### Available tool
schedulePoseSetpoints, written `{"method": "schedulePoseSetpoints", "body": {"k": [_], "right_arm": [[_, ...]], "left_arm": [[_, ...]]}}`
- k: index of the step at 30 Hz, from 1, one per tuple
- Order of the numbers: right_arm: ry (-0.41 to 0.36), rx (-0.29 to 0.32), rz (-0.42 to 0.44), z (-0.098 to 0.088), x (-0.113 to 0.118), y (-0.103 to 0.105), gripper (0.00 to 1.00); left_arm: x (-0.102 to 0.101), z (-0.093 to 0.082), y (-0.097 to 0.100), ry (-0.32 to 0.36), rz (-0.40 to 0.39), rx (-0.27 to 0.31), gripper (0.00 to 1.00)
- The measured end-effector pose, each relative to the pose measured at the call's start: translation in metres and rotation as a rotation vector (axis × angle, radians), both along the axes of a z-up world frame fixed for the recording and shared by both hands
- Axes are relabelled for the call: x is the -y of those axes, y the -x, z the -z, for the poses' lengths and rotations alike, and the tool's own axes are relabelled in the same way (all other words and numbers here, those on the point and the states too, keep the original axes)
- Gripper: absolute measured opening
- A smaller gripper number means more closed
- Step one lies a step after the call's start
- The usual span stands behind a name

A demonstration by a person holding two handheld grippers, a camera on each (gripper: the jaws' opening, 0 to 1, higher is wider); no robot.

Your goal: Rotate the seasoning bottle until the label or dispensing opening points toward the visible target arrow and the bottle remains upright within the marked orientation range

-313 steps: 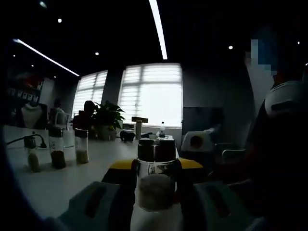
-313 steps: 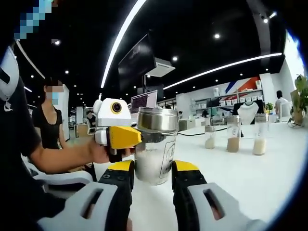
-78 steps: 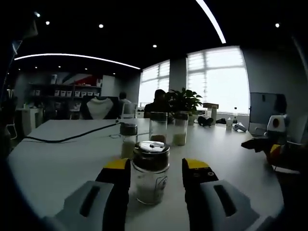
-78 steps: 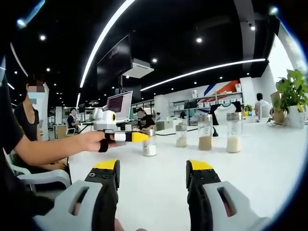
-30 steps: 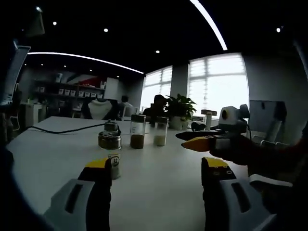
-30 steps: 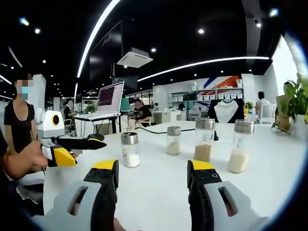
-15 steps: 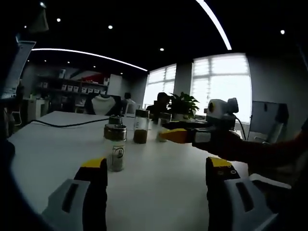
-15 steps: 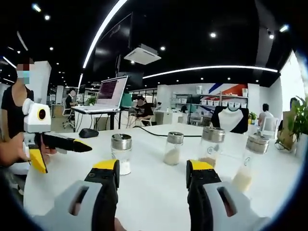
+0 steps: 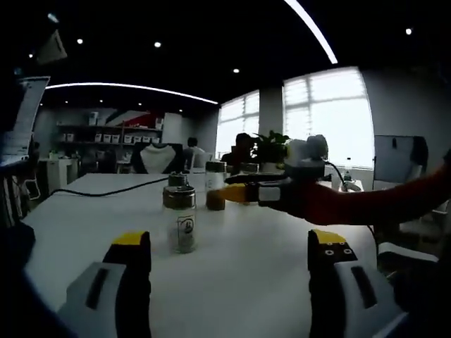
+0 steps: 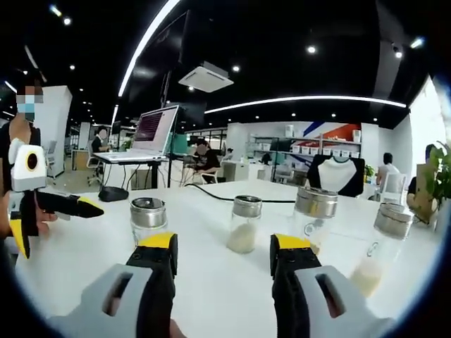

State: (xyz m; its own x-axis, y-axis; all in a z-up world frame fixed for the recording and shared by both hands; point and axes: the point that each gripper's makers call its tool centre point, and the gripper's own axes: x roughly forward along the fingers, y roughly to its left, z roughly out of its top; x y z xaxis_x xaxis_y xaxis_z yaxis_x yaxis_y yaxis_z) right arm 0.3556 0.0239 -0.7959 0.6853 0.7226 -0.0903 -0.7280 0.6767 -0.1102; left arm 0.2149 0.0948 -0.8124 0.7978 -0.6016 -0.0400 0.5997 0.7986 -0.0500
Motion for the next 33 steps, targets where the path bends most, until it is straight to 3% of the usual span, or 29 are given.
{"method": "schedulePoseSetpoints", "body": {"k": [3, 6, 12, 15, 24, 26, 27, 29, 31, 33], "right_arm": [[0.005, 0.007, 0.006, 0.001, -0.005, -0.010, 0.50], [-0.020, 0.002, 0.006, -0.001, -0.013, -0.018, 0.49], [0.009, -0.003, 0.023, 0.007, -0.022, -0.035, 0.48], [0.005, -0.029, 0.040, 0.010, -0.026, -0.043, 0.48], [0.049, 0.016, 0.086, 0.014, -0.034, -0.064, 0.44], [0.049, 0.035, 0.100, 0.012, -0.034, -0.069, 0.41], [0.048, 0.027, 0.118, 0.013, -0.032, -0.073, 0.40], [0.006, -0.047, 0.166, 0.018, -0.026, -0.078, 0.42], [-0.065, -0.079, 0.165, 0.017, -0.025, -0.083, 0.45], [-0.072, -0.100, 0.168, 0.021, -0.024, -0.087, 0.43]], "left_arm": [[0.002, 0.003, 0.002, 0.003, 0.018, -0.034, 1.00], [0.000, 0.003, 0.002, -0.006, 0.010, -0.026, 1.00], [-0.001, 0.003, 0.003, -0.009, 0.011, -0.028, 1.00], [-0.008, -0.007, 0.000, -0.011, -0.038, 0.035, 0.99], [-0.016, -0.007, -0.001, -0.014, -0.065, 0.043, 0.94], [-0.019, -0.009, -0.002, -0.013, -0.084, 0.062, 0.89], [-0.020, -0.011, -0.002, -0.016, -0.089, 0.073, 0.87], [-0.022, -0.012, -0.002, -0.013, -0.099, 0.074, 0.87], [-0.024, -0.016, -0.001, -0.002, -0.104, 0.087, 0.86], [-0.025, -0.016, -0.002, -0.003, -0.109, 0.086, 0.86]]}}
